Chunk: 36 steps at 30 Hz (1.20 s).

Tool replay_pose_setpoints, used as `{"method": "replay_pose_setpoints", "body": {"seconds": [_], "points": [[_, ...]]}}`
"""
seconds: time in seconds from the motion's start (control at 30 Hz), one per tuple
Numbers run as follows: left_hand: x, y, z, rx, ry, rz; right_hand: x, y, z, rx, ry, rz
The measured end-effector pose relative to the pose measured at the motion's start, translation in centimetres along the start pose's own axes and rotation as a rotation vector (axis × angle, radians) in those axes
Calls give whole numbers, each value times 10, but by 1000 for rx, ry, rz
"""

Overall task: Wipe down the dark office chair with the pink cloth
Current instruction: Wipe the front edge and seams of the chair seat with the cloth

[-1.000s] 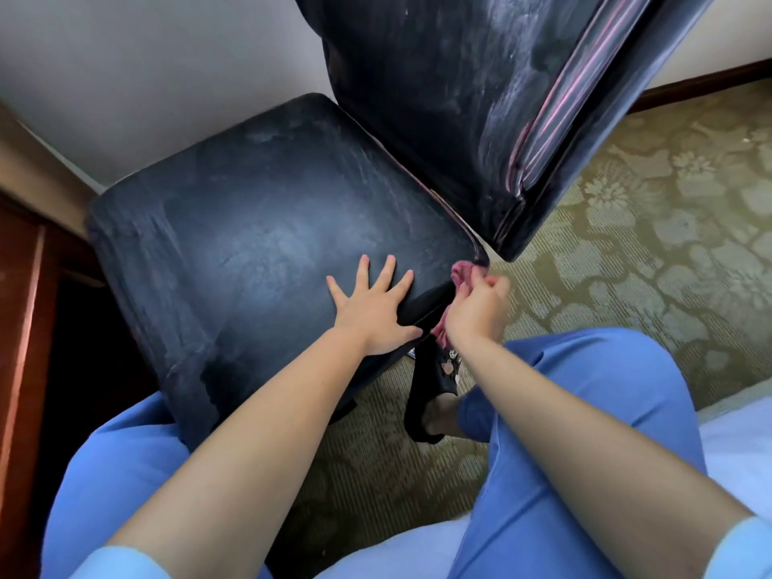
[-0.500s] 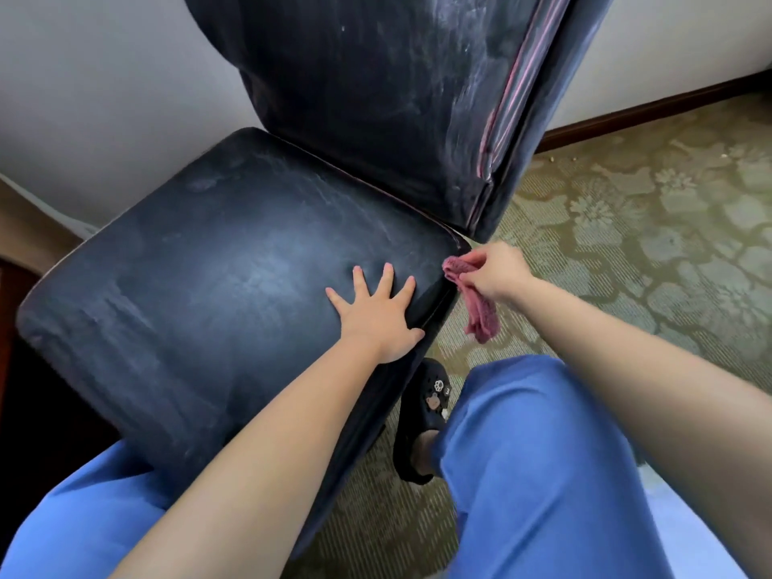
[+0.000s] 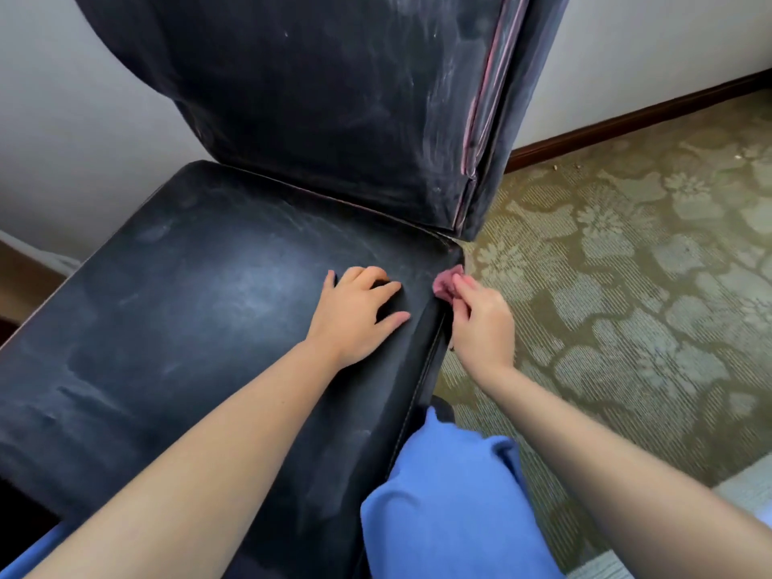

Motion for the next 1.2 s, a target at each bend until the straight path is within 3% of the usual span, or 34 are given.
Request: {"method": "replay_pose_setpoints", "body": {"seconds": [0.23, 0.4, 0.63, 0.8, 0.97, 1.2], "points": [[20, 18, 2, 27, 53, 20, 20, 70, 22, 303, 78, -38], [17, 11, 6, 69, -7, 123, 12, 12, 18, 83, 30, -12], [13, 2, 6, 175, -85, 241, 11, 46, 19, 153, 17, 14], [5, 11, 1, 222, -30, 342, -2, 1, -11, -190, -176, 50], [14, 15, -12, 7, 38, 249, 19, 50, -16, -122, -199, -29], [17, 17, -12, 5, 59, 151, 12, 13, -16, -153, -289, 46]]}}
Point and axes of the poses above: each hand's wrist, its own y-axis towards the middle knuckle, its own x-axis out of the palm, z = x × y, the point moved 6 cm from there along y, towards the middle knuckle, and after that the axes turned 3 degrees about z, right-handed, at the moved point
